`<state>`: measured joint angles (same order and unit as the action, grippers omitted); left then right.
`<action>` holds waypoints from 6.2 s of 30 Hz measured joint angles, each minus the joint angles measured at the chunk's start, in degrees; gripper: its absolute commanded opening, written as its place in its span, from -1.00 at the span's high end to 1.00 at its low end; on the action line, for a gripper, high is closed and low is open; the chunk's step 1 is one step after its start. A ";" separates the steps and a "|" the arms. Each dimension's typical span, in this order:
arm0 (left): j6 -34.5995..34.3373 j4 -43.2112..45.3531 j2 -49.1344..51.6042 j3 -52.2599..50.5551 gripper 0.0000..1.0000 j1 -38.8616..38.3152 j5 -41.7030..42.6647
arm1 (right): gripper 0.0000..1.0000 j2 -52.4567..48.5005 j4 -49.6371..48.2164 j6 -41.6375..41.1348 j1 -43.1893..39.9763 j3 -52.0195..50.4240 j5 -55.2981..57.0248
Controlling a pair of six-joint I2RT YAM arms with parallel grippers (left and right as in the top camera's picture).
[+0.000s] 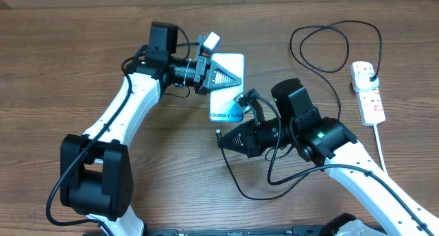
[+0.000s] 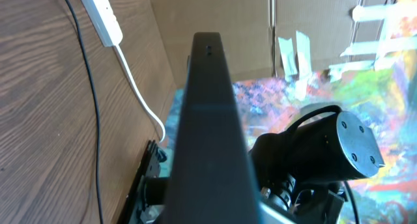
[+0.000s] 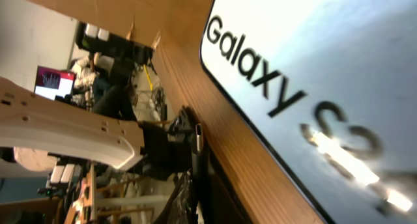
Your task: Plug charger to phone and switch on socket
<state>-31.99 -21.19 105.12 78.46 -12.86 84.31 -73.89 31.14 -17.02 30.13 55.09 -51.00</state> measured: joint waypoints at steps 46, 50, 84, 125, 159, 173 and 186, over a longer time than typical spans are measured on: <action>-17.66 12.85 -16.94 -0.15 0.92 5.40 1.64 | 0.93 0.00 -32.06 -19.12 -3.06 -0.04 -18.45; -17.73 15.32 -16.94 -0.15 0.91 5.35 1.60 | 0.93 0.00 -31.30 -19.74 -3.06 -0.04 -20.15; -23.17 20.76 -16.92 -0.22 0.91 5.42 0.37 | 0.93 0.02 -33.05 -20.15 -3.17 -0.04 -20.00; -21.84 20.74 -16.92 -0.22 0.92 5.46 -0.50 | 0.93 0.00 -32.02 -20.28 -4.55 -0.04 -19.47; -21.84 20.74 -16.92 -0.22 0.92 4.98 0.04 | 0.93 0.00 -34.99 -20.81 -4.52 -0.04 -18.99; -19.04 16.55 -16.92 -0.20 0.92 4.52 -1.22 | 0.93 0.02 -34.75 -21.99 -4.22 -0.17 -16.94; -17.31 15.78 -16.92 -0.13 0.92 4.35 -0.48 | 0.93 0.00 -35.67 -23.50 -4.22 -0.52 -16.76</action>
<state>-49.30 -5.41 88.20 78.32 -8.51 83.83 -73.89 -4.54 -40.51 25.91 54.57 -67.77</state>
